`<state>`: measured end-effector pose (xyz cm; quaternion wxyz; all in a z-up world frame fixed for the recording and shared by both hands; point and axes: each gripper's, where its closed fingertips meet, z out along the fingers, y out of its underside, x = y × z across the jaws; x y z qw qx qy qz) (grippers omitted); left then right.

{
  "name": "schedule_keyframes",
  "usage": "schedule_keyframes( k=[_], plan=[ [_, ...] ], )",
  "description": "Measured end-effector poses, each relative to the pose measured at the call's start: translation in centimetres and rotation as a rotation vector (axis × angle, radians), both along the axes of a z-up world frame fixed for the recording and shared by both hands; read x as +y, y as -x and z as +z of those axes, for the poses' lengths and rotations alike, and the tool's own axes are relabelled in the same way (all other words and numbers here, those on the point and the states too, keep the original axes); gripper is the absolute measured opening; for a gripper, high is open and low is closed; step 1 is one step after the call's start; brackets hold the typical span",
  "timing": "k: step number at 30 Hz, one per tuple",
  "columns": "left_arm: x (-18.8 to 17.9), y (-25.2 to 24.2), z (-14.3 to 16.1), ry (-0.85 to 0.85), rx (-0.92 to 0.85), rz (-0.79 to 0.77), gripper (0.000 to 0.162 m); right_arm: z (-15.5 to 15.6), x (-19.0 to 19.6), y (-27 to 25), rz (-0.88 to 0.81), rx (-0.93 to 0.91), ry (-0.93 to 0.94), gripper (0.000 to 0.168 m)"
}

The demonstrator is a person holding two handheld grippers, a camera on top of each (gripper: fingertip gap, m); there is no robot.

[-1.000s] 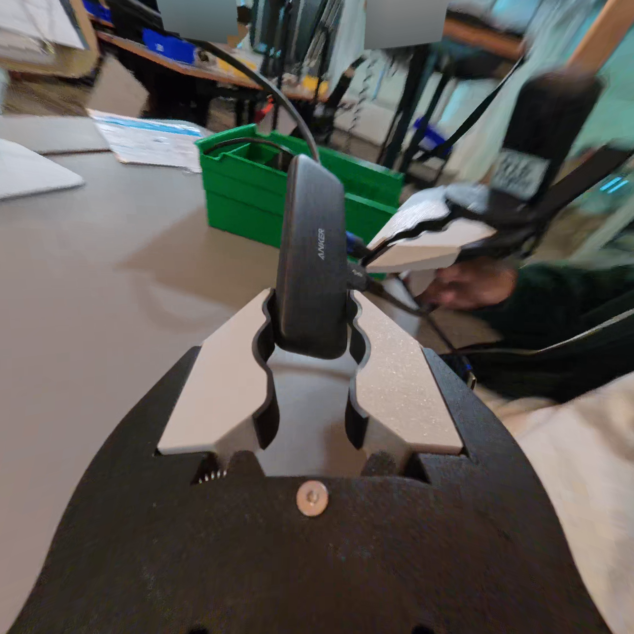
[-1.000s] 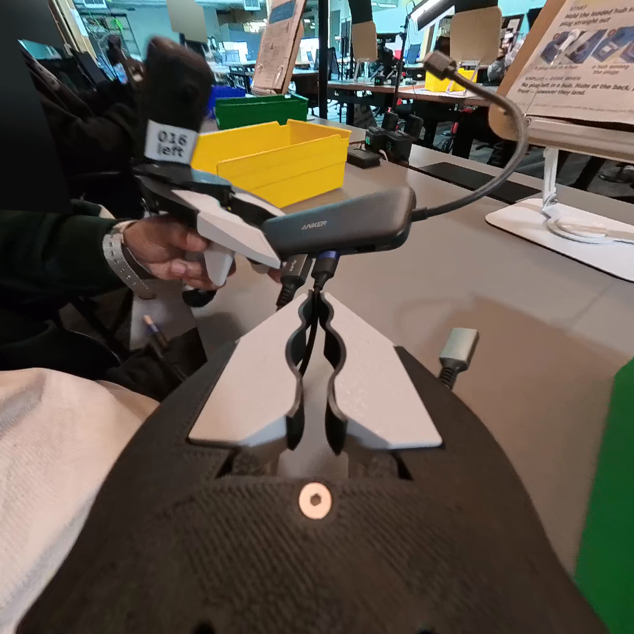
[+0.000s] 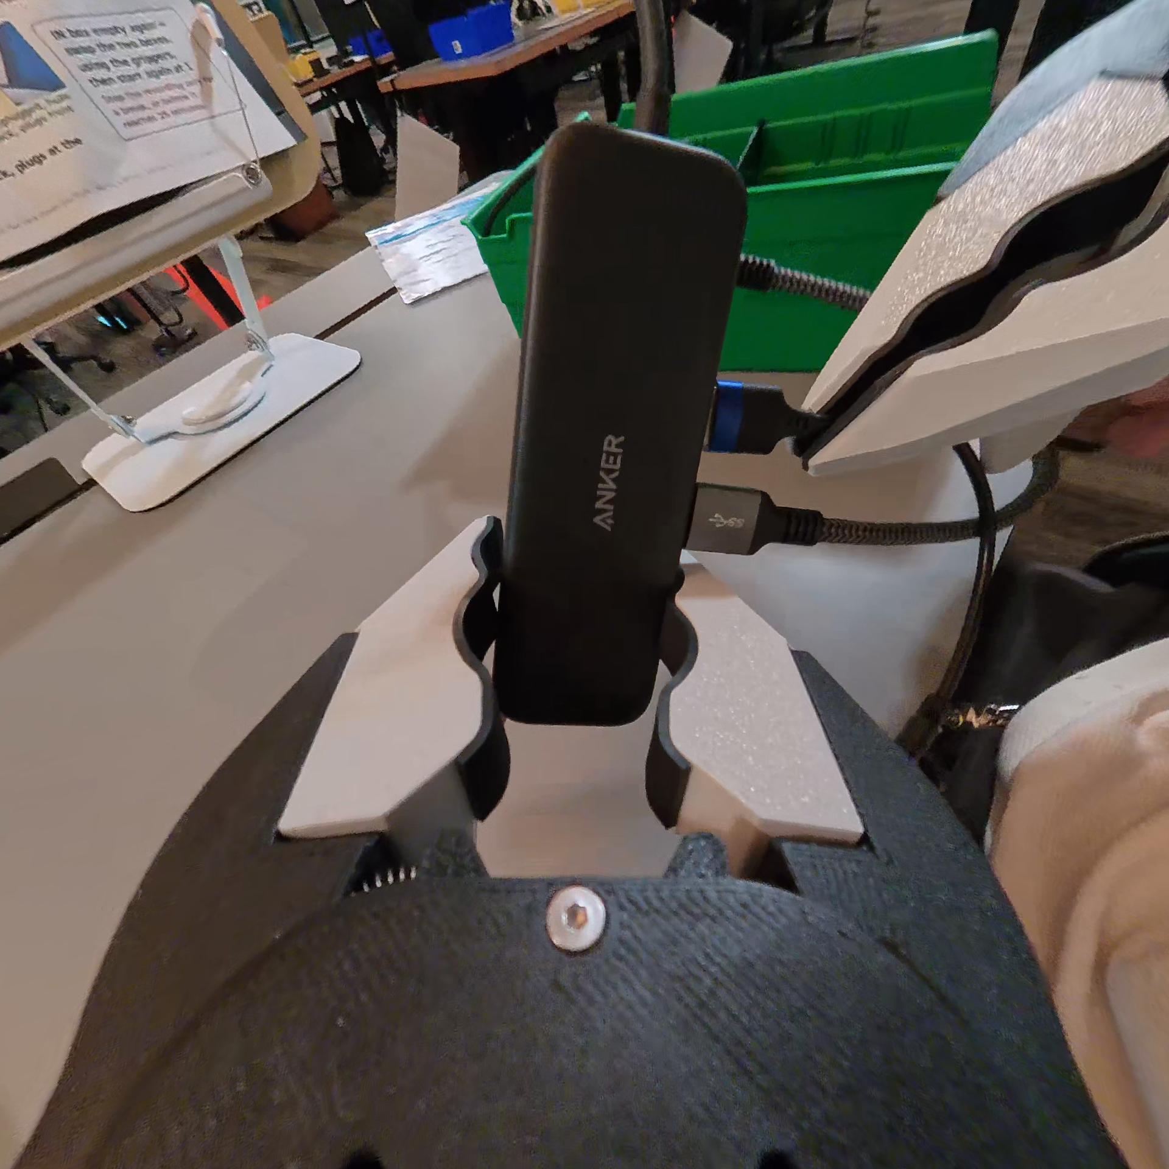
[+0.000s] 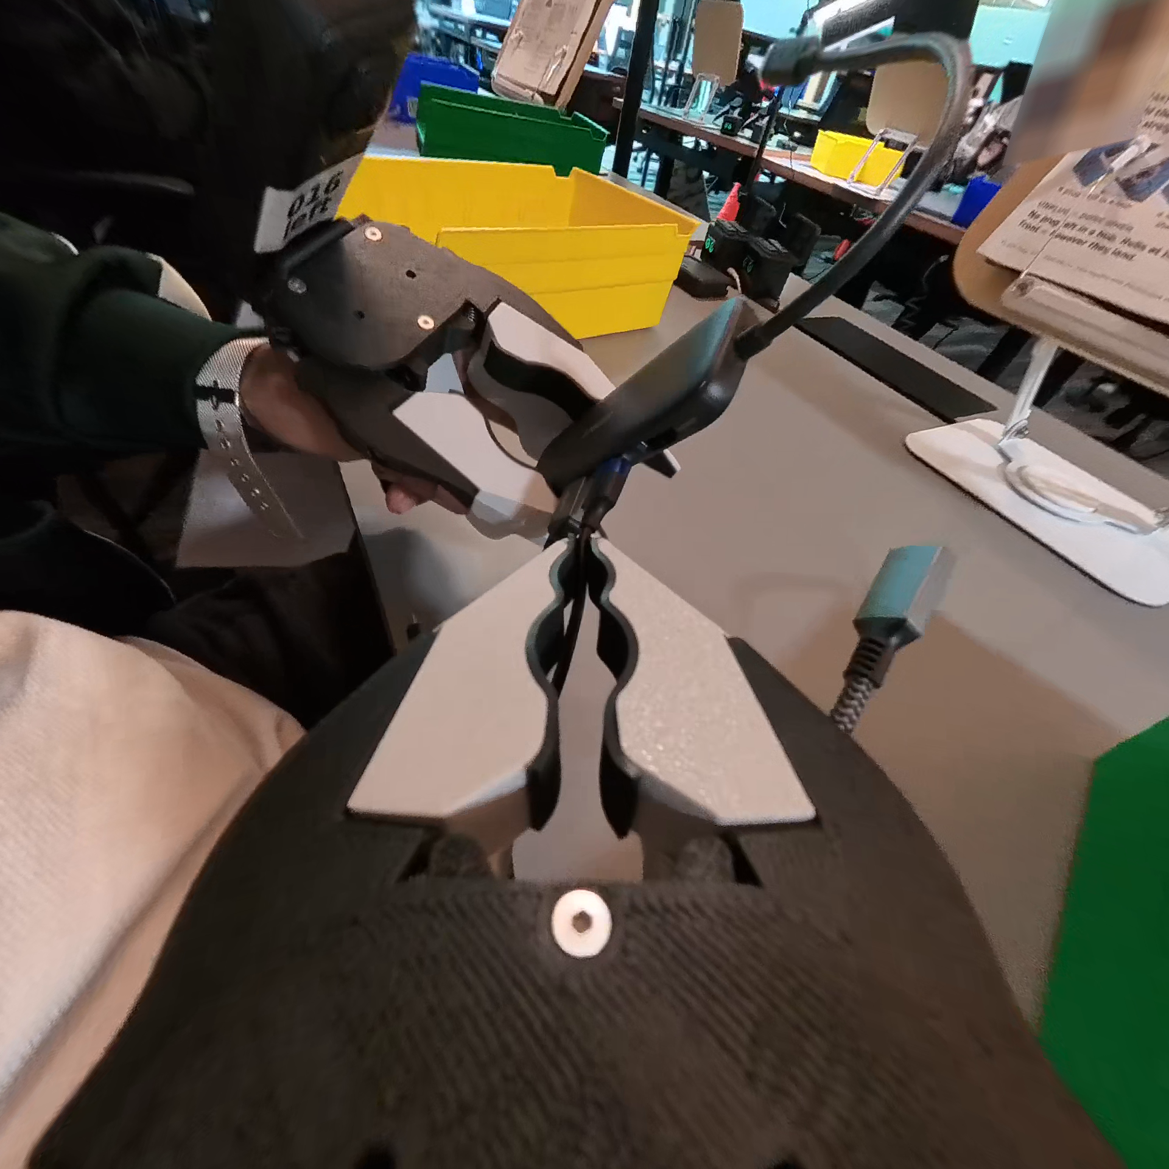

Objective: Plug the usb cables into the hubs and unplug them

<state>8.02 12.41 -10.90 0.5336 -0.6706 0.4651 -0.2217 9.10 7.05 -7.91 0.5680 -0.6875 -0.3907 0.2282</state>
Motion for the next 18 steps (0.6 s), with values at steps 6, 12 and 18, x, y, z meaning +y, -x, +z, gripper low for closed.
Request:
schedule_keyframes(
  k=[6, 12, 18],
  plan=[
    [0.4, 0.0, 0.7, 0.01, -0.041, 0.028, 0.049, 0.5, 0.2, -0.3, 0.005, 0.111, 0.075, 0.001],
    [0.2, -0.1, 0.6, 0.018, -0.038, -0.009, 0.049, 0.5, 0.2, -0.3, 0.003, 0.098, 0.068, 0.001],
    [-2.0, -0.6, 0.5, 0.069, -0.115, -0.214, 0.049, -0.2, 0.7, -1.3, -0.015, 0.084, 0.093, 0.0]
  ],
)
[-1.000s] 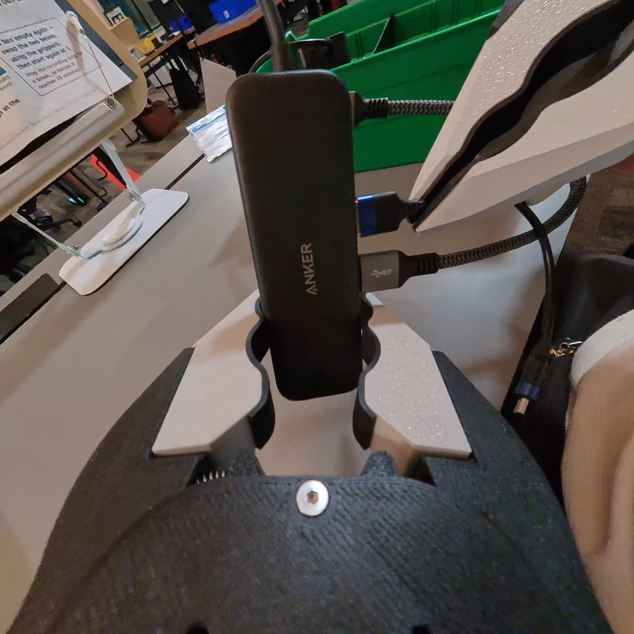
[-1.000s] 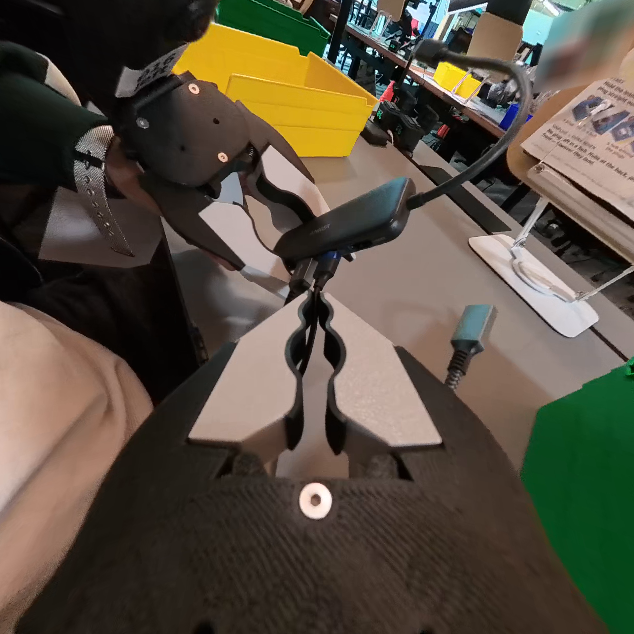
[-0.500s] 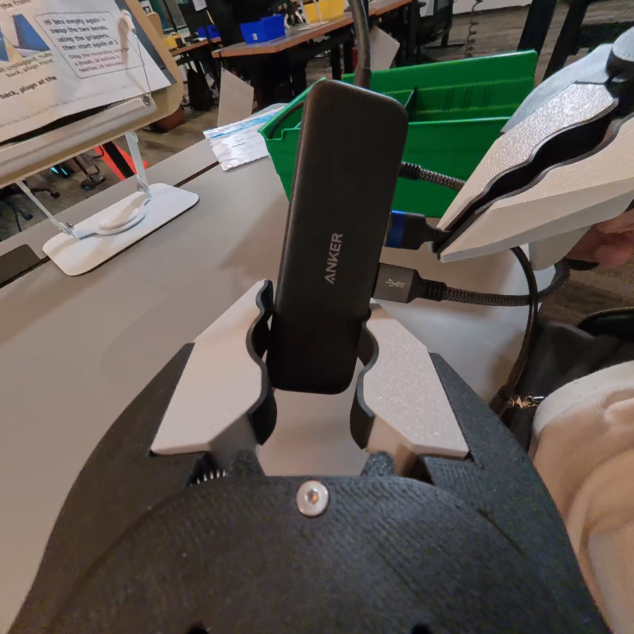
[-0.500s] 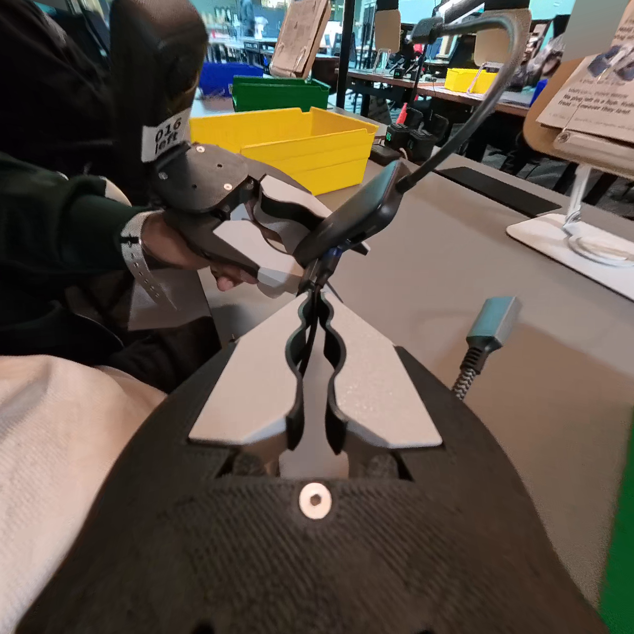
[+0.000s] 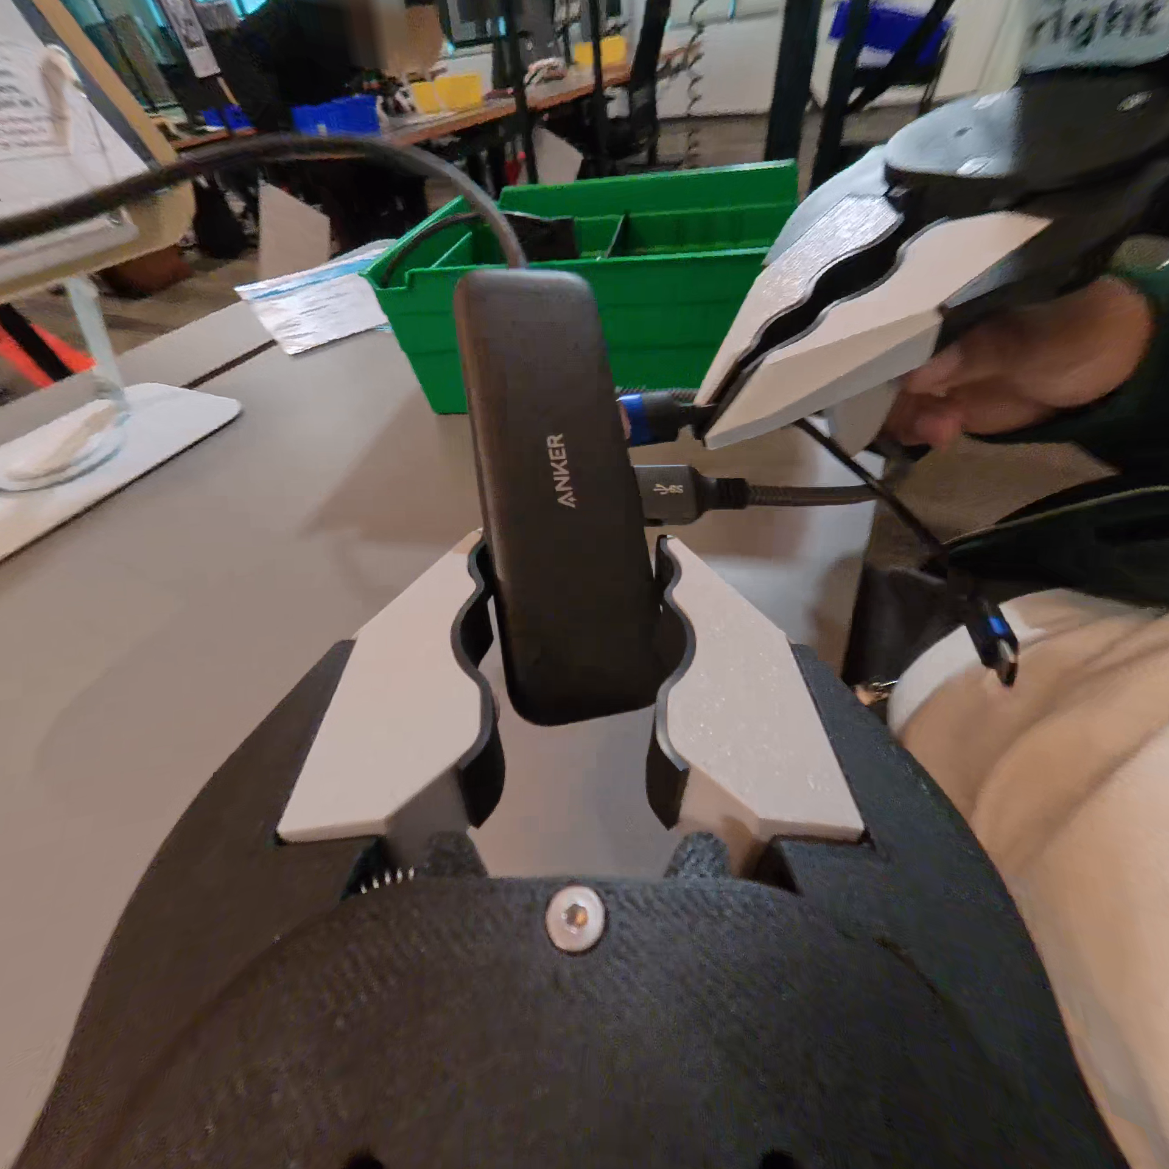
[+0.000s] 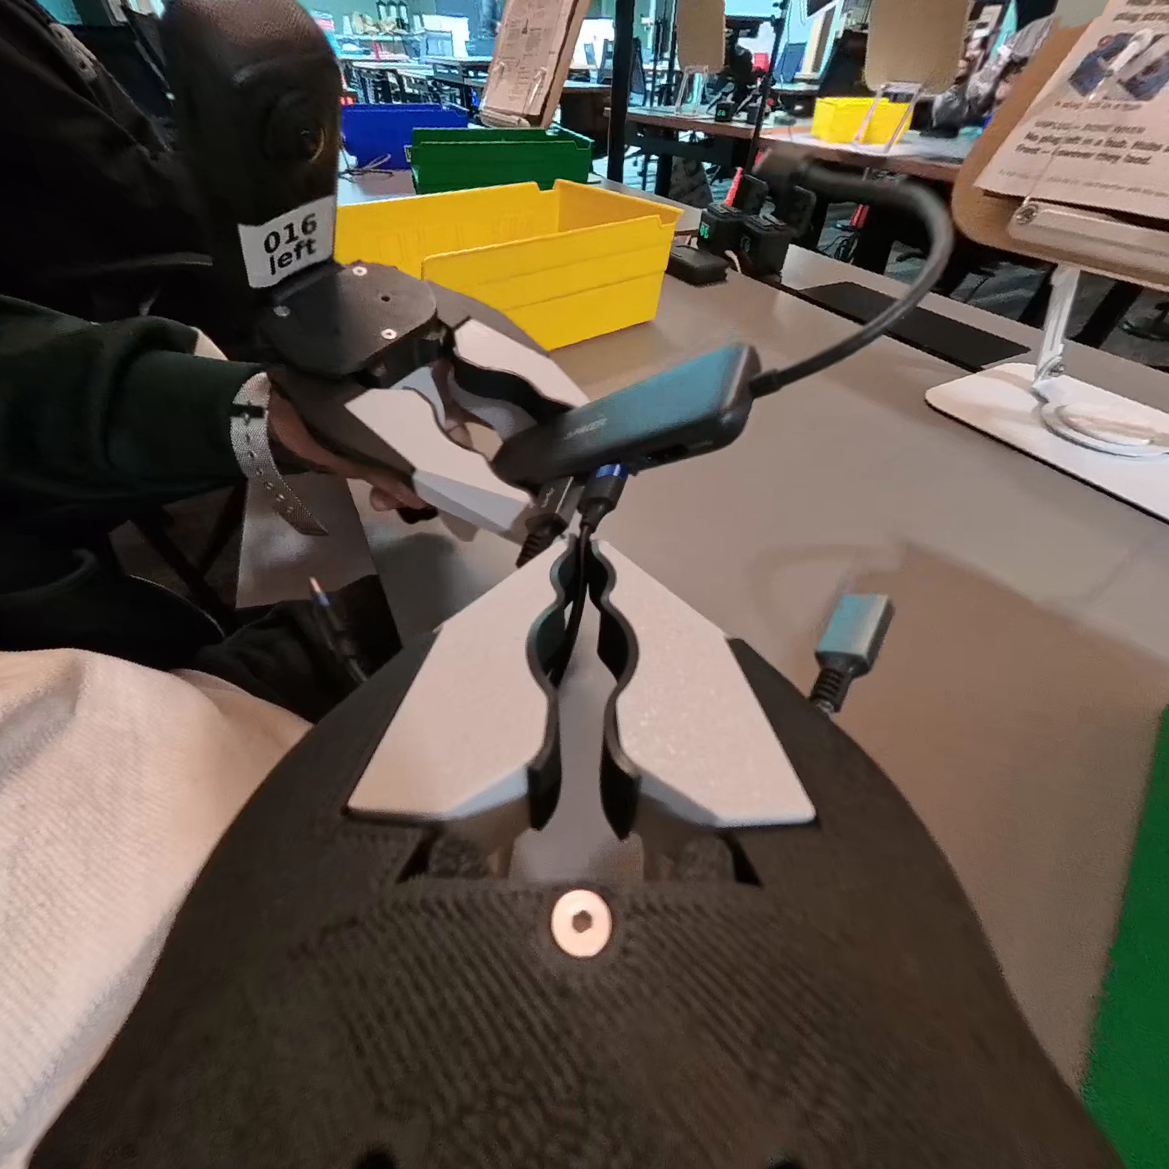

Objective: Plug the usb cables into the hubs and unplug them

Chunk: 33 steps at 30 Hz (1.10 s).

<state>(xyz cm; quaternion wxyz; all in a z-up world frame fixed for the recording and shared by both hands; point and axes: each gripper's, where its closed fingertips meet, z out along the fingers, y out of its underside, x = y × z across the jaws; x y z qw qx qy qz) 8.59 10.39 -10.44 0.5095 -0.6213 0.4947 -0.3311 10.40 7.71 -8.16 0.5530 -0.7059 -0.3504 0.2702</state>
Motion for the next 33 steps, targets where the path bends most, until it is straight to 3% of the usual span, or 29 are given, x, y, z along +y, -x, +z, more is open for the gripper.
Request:
schedule_keyframes(
  k=[3, 6, 9, 13, 18, 23, 31, 33],
  plan=[
    [-1.3, -0.4, 0.1, 0.077, -0.037, -0.101, 0.069, -0.1, 0.4, -0.5, -0.001, 0.019, 0.016, 0.0],
    [-3.2, -0.3, 0.6, 0.307, -0.114, -0.252, 0.078, 0.1, 0.3, -0.6, 0.022, 0.034, 0.013, 0.0],
    [-3.5, 0.3, 2.6, 0.604, -0.288, -0.365, 0.075, 0.4, 0.0, -0.3, 0.051, 0.029, -0.014, 0.0],
    [-1.4, 1.5, 4.8, 0.871, -0.526, -0.385, 0.056, 0.8, -1.1, 0.6, 0.124, 0.018, -0.063, 0.0],
    [-1.9, 0.9, 3.7, 0.887, -0.464, -0.382, 0.046, 0.6, -2.1, 1.6, 0.167, -0.031, -0.103, 0.0],
    [-3.0, 0.6, 3.4, 0.864, -0.416, -0.41, 0.014, -0.1, -1.9, 1.7, 0.16, -0.071, -0.097, 0.0],
    [-2.0, 0.4, 5.1, 0.856, -0.483, -0.334, 0.01, 1.3, -0.8, 0.6, 0.094, -0.02, -0.087, 0.001],
    [1.0, 2.6, 6.6, 0.907, -0.633, -0.239, 0.009, 2.3, -0.2, -0.9, 0.038, 0.006, -0.119, 0.001]
  ],
)
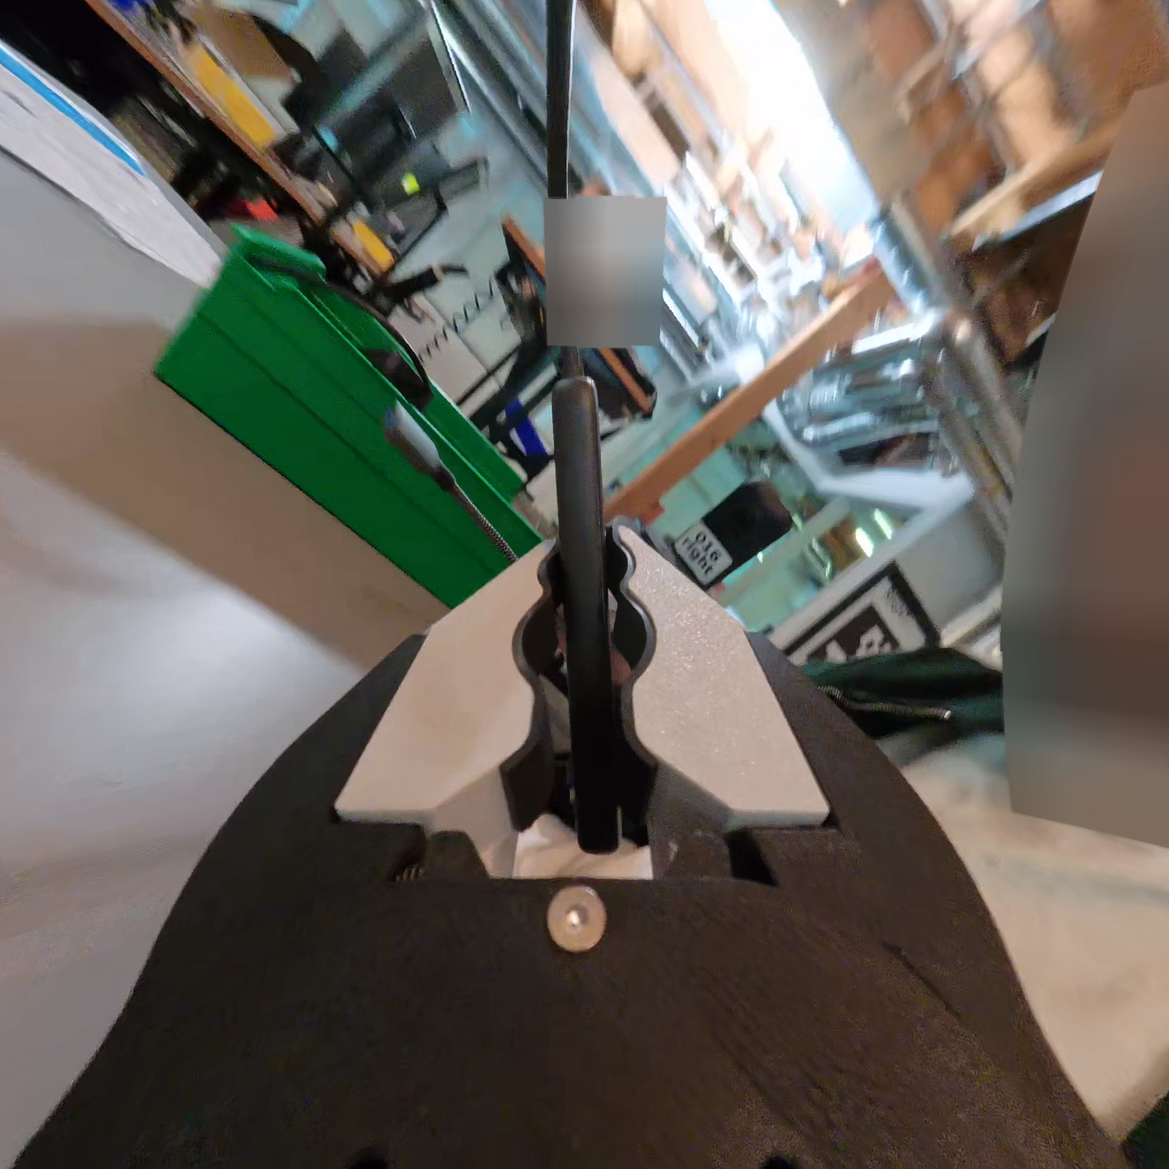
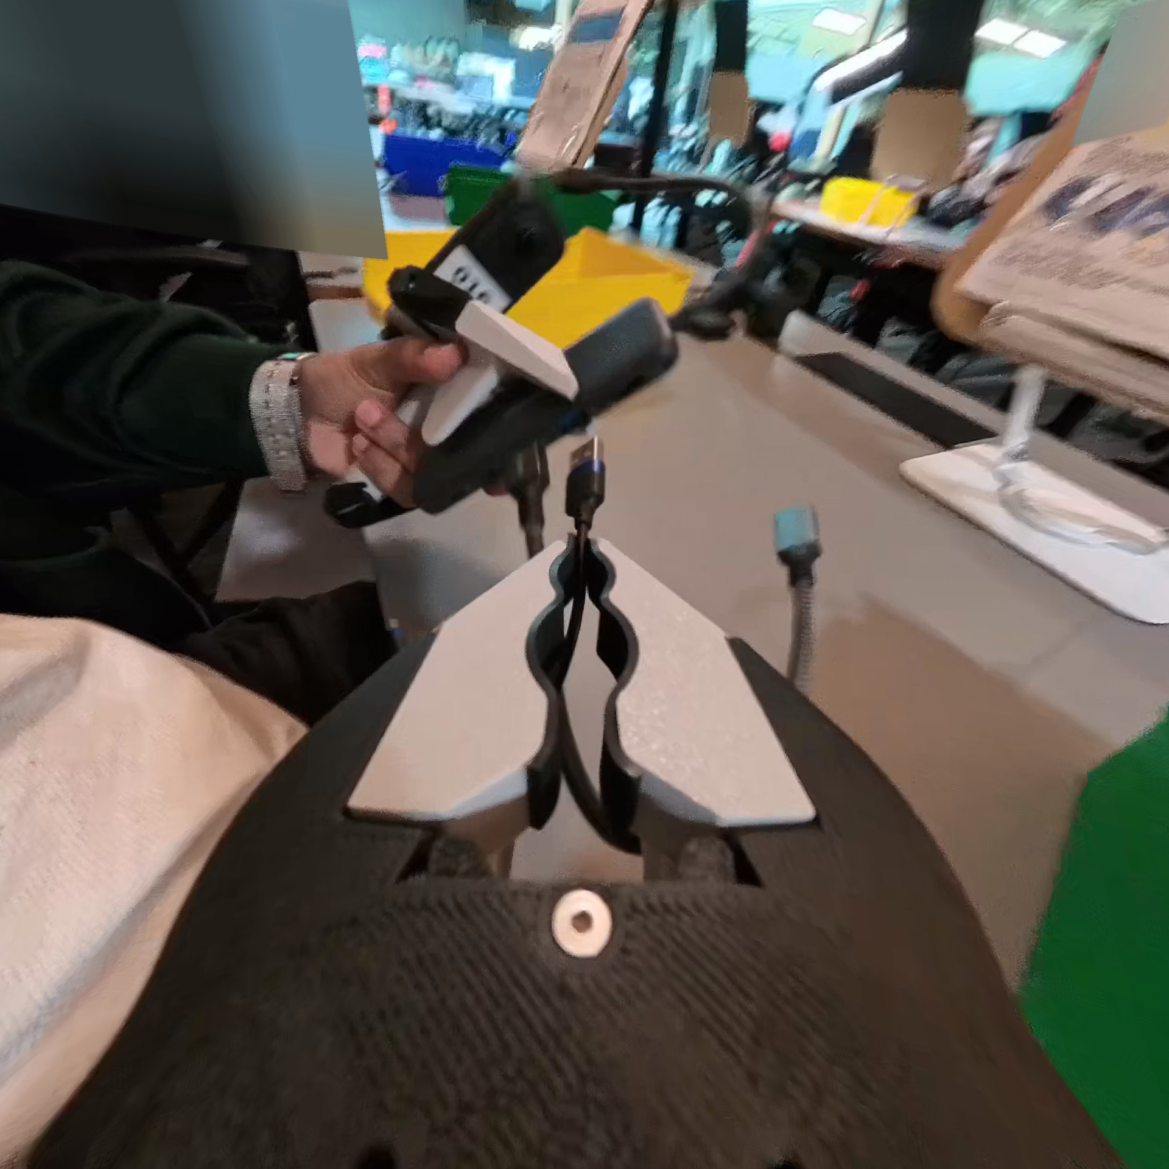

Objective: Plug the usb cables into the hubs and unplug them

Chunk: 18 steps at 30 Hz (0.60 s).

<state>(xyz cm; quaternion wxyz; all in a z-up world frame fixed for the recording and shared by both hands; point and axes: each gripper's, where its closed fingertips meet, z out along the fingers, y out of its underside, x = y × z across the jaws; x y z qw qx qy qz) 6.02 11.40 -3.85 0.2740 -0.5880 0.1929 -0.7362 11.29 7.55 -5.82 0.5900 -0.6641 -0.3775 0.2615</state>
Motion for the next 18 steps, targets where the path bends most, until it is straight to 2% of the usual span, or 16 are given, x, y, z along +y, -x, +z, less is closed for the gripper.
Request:
schedule_keyframes(
  k=[3, 7, 9, 11, 14, 16, 18],
  plan=[
    [2.5, 2.1, -0.2, -0.095, 0.068, 0.12, 0.01, 1.8, 0.6, -1.8, -0.021, 0.095, -0.007, 0.001],
    [2.1, 1.5, -0.8, -0.112, 0.087, 0.109, 0.01, 3.2, 0.7, -2.7, -0.035, 0.172, -0.044, 0.001],
    [2.2, 1.3, -1.9, -0.132, 0.126, 0.112, 0.01, 5.2, 1.1, -5.0, -0.087, 0.249, -0.081, 0.001],
    [2.4, 1.2, -2.6, -0.124, 0.139, 0.115, 0.01, 7.8, 1.9, -9.2, -0.207, 0.308, -0.157, 0.002],
    [2.3, 1.1, -2.5, -0.08, 0.094, 0.088, 0.01, 10.6, 2.7, -18.1, -0.505, 0.325, -0.284, 0.001],
    [2.3, 1.1, -2.4, -0.064, 0.075, 0.083, 0.01, 10.8, 2.6, -23.7, -0.701, 0.313, -0.303, 0.001],
    [2.4, 1.1, -2.5, -0.062, 0.074, 0.085, 0.01, 9.5, 2.6, -26.9, -0.802, 0.305, -0.244, 0.001]
  ],
)
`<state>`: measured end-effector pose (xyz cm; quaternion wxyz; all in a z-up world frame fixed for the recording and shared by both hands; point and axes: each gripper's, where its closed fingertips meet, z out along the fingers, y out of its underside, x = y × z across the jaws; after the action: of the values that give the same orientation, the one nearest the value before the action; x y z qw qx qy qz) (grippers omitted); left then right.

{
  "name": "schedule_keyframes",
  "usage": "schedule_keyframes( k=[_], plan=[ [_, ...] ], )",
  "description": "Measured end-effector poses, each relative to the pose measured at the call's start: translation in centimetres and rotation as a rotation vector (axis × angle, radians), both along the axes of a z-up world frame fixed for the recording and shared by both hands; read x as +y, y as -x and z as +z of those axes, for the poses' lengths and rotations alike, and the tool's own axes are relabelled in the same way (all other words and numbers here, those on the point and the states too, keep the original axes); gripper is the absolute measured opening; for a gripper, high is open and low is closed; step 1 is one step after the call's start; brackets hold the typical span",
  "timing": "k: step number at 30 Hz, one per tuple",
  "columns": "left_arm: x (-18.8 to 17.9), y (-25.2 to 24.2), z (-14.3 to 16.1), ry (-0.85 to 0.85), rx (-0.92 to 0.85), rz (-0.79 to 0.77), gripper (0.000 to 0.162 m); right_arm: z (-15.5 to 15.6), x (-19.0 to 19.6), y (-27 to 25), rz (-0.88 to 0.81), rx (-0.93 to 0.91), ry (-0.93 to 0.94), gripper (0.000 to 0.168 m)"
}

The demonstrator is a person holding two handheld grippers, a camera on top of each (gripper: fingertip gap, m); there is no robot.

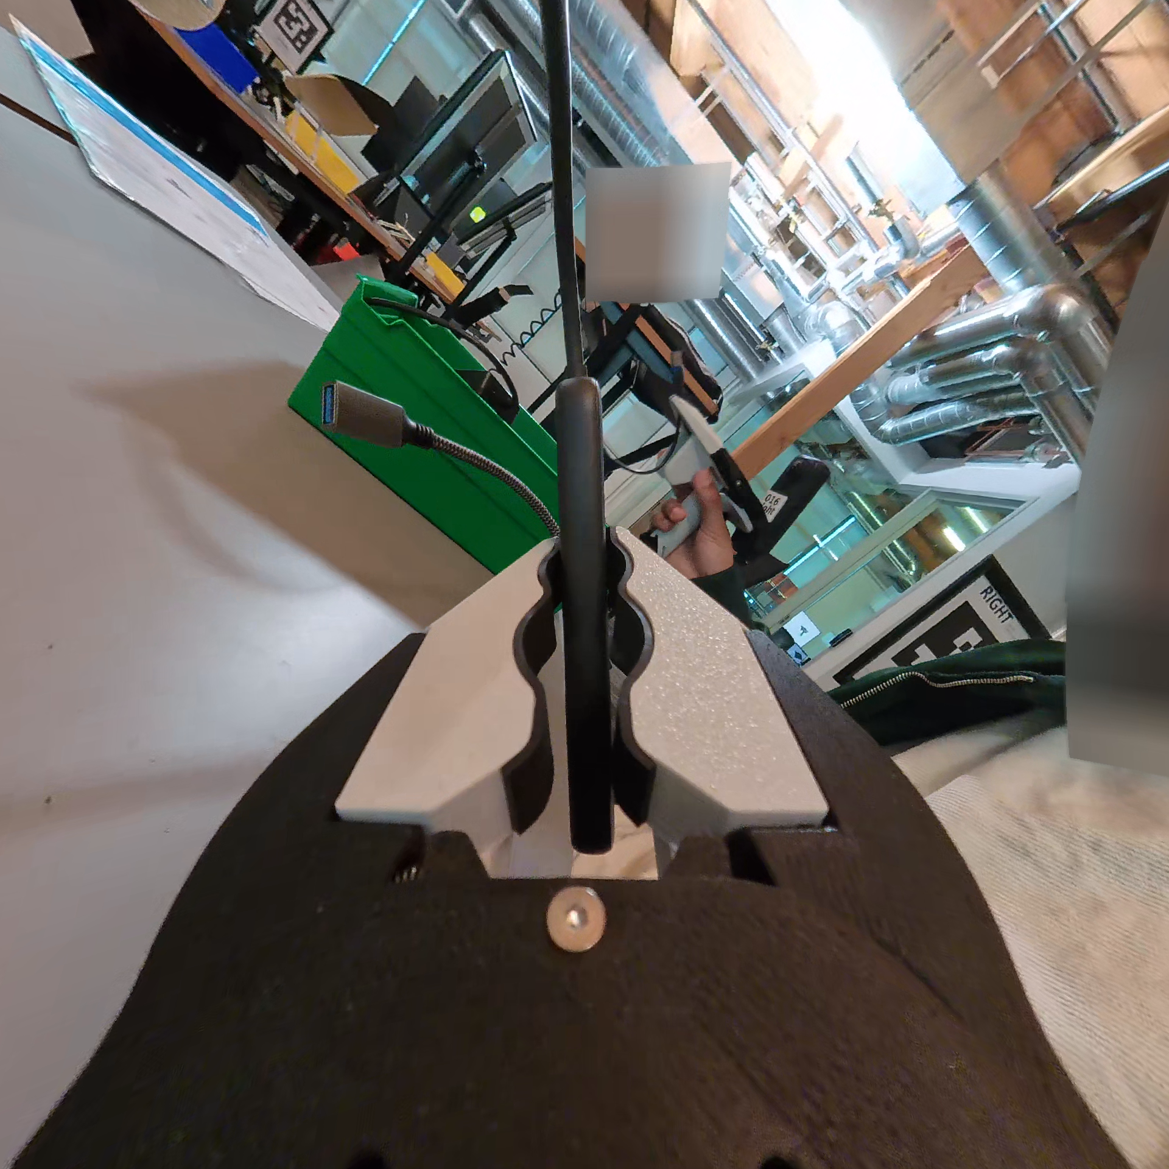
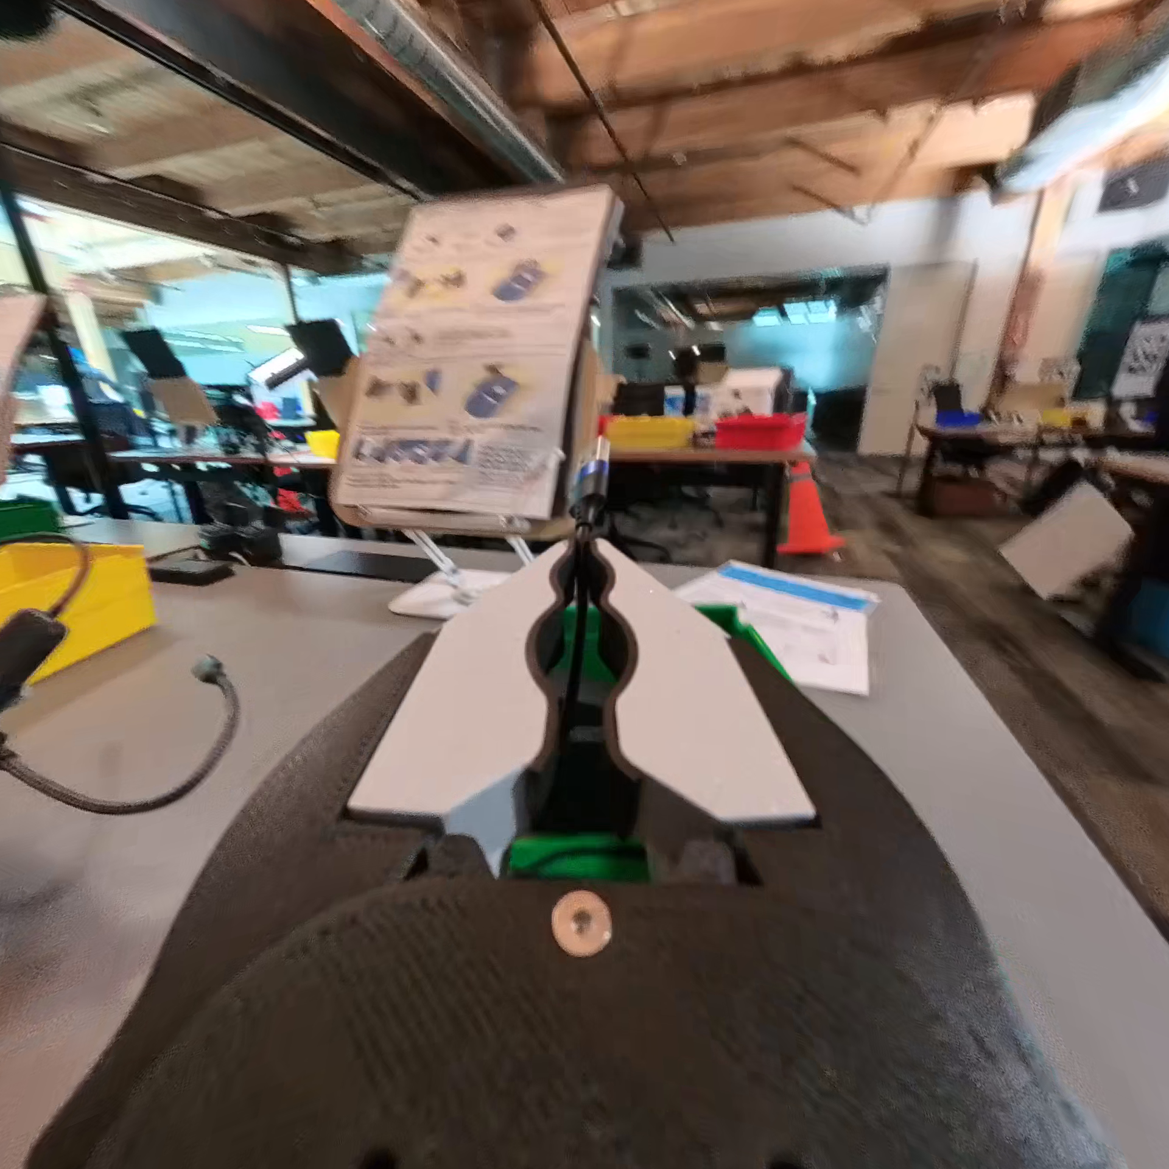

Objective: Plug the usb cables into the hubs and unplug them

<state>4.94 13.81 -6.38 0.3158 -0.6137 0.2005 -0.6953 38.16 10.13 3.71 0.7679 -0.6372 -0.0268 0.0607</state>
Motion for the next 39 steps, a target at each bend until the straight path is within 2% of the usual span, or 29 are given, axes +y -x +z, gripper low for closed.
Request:
schedule_keyframes(
  k=[4, 9, 18, 28, 39],
  plan=[
    [0.0, -0.1, 0.1, 0.009, -0.013, -0.003, 0.01, -3.0, 0.6, -2.3, -0.04, 0.043, 0.09, 0.0],
    [-0.3, -0.4, 0.0, 0.005, -0.007, -0.018, 0.01, -5.8, 1.9, -2.1, 0.032, 0.102, 0.193, 0.001],
    [-0.4, -0.3, 0.0, 0.013, -0.014, -0.026, 0.01, -7.3, 2.4, -1.2, 0.075, 0.089, 0.256, 0.003],
    [-0.6, -0.5, -0.2, 0.02, -0.007, -0.037, 0.01, -8.5, 2.3, 1.8, 0.288, 0.116, 0.318, 0.002],
    [-0.5, -0.4, -0.3, 0.034, -0.012, -0.036, 0.01, -10.9, 2.9, 0.5, 0.223, 0.146, 0.432, 0.003]
  ],
)
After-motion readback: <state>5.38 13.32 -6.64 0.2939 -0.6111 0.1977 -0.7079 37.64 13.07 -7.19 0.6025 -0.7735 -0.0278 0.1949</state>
